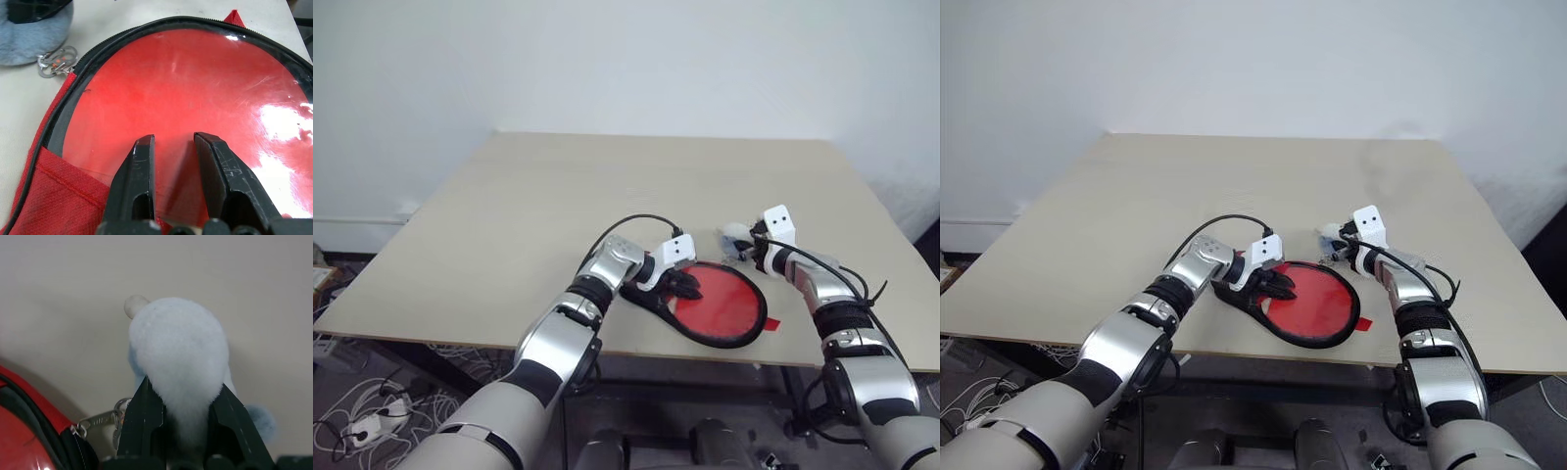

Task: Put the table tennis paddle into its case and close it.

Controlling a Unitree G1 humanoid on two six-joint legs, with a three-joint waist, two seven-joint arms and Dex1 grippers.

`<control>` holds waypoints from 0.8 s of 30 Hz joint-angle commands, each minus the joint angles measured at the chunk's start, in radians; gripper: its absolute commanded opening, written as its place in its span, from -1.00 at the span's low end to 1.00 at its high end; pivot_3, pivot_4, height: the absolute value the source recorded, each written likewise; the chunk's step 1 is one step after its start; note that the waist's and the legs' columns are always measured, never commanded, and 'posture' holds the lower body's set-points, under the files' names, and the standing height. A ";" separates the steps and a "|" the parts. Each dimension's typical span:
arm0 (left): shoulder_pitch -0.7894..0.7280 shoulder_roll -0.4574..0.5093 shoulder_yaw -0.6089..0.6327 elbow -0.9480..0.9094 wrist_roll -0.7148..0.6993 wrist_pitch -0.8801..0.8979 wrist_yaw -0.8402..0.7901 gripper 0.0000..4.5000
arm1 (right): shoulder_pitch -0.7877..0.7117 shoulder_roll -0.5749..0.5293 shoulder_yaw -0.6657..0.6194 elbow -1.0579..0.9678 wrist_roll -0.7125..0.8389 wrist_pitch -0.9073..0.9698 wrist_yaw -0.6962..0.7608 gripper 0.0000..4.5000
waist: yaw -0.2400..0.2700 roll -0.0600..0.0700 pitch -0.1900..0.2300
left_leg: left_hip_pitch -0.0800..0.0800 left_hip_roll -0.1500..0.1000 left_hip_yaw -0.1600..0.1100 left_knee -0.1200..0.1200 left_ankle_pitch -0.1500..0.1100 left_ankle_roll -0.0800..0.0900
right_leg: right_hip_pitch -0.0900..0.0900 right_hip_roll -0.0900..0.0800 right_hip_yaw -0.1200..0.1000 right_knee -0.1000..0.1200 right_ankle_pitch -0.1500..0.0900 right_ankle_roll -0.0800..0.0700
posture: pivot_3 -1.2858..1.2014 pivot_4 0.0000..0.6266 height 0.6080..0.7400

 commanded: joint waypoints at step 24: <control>0.035 -0.003 -0.024 0.018 0.017 0.026 0.038 -0.44 | 0.157 -0.142 -0.046 -0.321 -0.001 0.139 -0.038 -0.77 | 0.004 0.001 -0.001 | -0.001 0.000 0.000 0.001 0.000 0.000 | 0.001 0.000 0.000 0.000 0.000 -0.001 | 0.03 -1.00 1.00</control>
